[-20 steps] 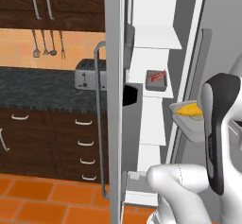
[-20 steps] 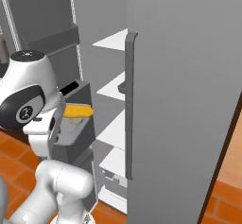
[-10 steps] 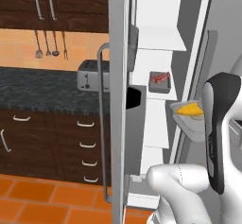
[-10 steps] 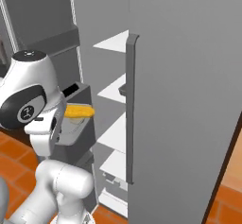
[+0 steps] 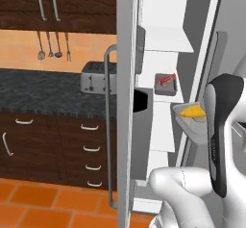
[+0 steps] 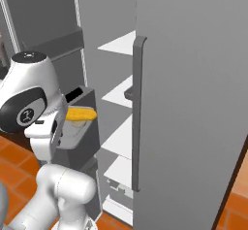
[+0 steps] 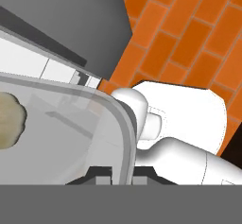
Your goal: Take the meat container that has the steak and place it on the second highest rack of the freezer. Then take the vegetable container that has the corn and garlic and place it on the highest rack of the freezer.
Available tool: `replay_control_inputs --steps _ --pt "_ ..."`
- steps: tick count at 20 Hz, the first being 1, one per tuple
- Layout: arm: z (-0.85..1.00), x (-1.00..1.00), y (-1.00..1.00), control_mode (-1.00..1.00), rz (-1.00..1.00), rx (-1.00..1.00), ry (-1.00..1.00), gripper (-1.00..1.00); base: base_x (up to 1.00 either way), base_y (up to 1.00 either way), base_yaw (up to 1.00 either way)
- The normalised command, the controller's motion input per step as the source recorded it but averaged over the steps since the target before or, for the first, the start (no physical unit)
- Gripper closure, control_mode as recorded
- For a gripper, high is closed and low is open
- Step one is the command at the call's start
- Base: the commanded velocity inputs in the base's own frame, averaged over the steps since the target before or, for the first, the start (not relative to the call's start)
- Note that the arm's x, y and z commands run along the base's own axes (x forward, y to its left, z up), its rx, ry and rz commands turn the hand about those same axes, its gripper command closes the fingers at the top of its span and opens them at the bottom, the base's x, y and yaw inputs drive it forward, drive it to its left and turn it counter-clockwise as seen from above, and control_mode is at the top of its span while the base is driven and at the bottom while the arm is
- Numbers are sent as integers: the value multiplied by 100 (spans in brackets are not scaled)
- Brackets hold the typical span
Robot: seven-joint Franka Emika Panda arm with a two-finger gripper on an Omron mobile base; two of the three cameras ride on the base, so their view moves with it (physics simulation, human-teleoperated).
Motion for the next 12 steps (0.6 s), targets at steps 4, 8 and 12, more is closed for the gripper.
replay_control_inputs --steps 4,8,12 --pt "0 0 0 100 0 0 0 100 47 -26 -7" --pt "0 0 0 100 0 0 0 100 21 -51 -2" --pt "0 0 0 100 0 0 0 100 -5 -70 -1"
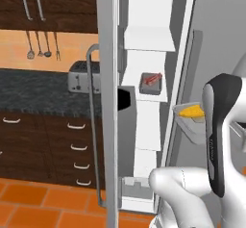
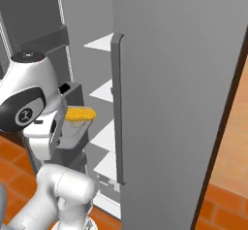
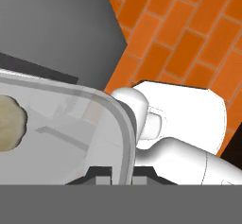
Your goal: Take the meat container that has the steak and place it on the second highest rack of the freezer. Then take the vegetable container that has the corn and garlic and place it on the highest rack of the freezer.
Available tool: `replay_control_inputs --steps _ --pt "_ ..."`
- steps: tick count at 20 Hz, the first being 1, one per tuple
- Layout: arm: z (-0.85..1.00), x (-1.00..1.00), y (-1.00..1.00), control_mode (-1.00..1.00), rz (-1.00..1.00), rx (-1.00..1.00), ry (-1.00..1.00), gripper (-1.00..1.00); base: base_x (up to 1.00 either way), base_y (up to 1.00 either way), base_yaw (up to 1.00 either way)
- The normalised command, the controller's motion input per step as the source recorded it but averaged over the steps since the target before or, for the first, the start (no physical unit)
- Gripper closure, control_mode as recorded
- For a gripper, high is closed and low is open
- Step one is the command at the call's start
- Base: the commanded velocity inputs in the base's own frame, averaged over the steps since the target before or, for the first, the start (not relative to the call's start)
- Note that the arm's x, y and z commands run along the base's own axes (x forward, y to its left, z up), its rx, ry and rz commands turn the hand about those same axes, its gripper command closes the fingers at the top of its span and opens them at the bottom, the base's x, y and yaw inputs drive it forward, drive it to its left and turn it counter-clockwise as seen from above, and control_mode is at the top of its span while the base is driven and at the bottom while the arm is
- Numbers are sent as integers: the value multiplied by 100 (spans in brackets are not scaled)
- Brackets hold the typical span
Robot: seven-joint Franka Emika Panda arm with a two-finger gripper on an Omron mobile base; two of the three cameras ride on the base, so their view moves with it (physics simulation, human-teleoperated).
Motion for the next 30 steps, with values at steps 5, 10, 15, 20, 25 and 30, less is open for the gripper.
replay_control_inputs --steps 5,10,15,20,25,30 --pt "0 0 0 100 0 0 0 100 21 -23 0" --pt "0 0 0 100 0 0 0 100 47 41 0" --pt "0 0 0 100 0 0 0 100 39 45 0" --pt "0 0 0 100 0 0 0 100 28 17 0" --pt "0 0 0 100 0 0 0 100 0 0 0" --pt "27 -17 0 -100 0 0 -16 100 -3 0 0"
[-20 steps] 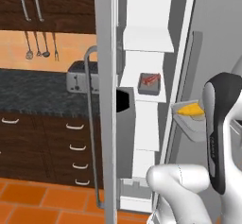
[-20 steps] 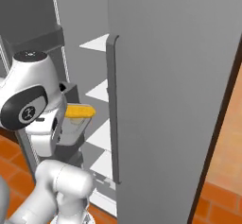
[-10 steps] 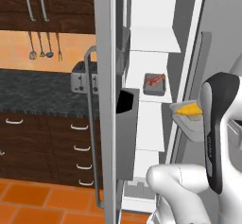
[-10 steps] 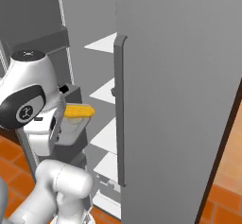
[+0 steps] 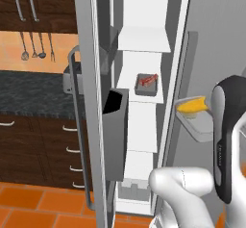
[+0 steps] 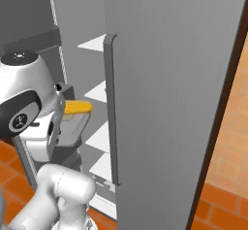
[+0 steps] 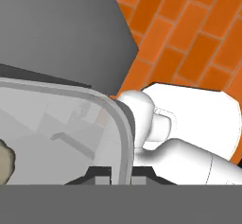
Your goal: Take the meat container that has the steak and place it on the second highest rack of the freezer. Then take the vegetable container that has the corn and garlic and place it on the highest rack of the freezer.
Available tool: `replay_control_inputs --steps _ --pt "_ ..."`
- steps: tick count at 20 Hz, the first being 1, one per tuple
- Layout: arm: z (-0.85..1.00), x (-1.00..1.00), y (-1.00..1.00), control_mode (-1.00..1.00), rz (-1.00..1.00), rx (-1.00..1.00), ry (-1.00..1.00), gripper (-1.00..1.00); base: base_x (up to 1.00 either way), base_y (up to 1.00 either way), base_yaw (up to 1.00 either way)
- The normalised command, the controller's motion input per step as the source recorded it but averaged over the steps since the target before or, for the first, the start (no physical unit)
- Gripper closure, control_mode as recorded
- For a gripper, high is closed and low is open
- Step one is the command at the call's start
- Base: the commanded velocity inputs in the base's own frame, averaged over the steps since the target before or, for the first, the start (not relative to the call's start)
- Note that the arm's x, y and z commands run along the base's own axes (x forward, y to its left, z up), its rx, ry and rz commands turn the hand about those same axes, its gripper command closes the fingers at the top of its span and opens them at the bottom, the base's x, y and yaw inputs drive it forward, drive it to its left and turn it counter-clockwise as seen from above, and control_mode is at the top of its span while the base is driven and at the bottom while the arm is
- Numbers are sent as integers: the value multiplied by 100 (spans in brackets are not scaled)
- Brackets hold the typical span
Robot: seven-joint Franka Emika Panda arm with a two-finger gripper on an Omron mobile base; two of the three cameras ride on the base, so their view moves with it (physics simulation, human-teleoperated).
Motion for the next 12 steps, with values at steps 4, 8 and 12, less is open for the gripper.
replay_control_inputs --steps 4,8,12 --pt "79 0 1 -100 -1 0 -26 100 0 0 0" --pt "67 3 2 -100 -3 0 -23 100 0 0 0" --pt "39 16 21 -100 -11 0 -20 100 0 0 0"
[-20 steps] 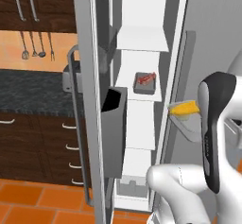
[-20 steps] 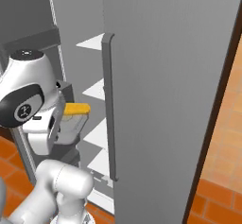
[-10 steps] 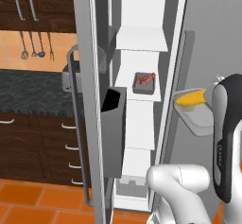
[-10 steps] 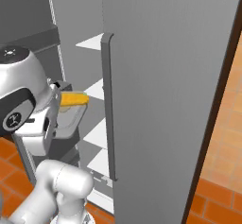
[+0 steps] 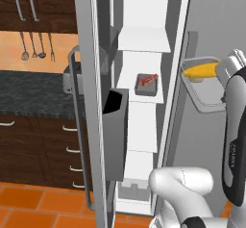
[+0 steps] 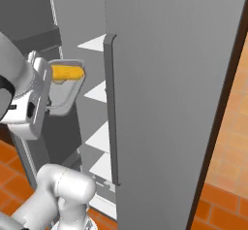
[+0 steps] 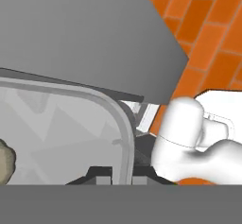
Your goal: Take the meat container that has the steak and place it on the second highest rack of the freezer. Then take the vegetable container that has the corn and garlic and place it on the highest rack of the freezer.
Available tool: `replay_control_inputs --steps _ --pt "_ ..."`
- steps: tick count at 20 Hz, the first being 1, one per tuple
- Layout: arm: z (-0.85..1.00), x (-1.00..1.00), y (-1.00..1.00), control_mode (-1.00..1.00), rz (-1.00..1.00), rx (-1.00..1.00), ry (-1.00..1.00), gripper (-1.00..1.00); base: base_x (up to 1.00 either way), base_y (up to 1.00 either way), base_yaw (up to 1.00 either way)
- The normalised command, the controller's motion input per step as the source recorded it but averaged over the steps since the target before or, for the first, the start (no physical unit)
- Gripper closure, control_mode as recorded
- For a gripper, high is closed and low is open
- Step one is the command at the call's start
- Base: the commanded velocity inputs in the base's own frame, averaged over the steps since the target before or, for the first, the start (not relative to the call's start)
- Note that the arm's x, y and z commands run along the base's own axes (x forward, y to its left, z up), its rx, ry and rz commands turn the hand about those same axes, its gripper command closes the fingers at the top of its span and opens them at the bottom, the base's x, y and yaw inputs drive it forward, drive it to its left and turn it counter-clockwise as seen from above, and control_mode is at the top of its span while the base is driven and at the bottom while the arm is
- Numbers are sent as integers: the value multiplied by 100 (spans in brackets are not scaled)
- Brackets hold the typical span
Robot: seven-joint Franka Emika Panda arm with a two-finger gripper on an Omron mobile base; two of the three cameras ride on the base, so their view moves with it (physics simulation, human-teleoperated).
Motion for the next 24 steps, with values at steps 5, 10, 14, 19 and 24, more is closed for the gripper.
replay_control_inputs --steps 5,10,14,19,24 --pt "6 30 32 -100 -5 0 -18 100 0 0 0" --pt "13 33 28 -100 0 0 -7 100 0 0 0" --pt "40 20 14 -100 0 0 1 100 0 0 0" --pt "49 34 0 -100 -1 0 9 100 0 0 0" --pt "22 51 0 -100 -6 0 10 100 0 0 0"
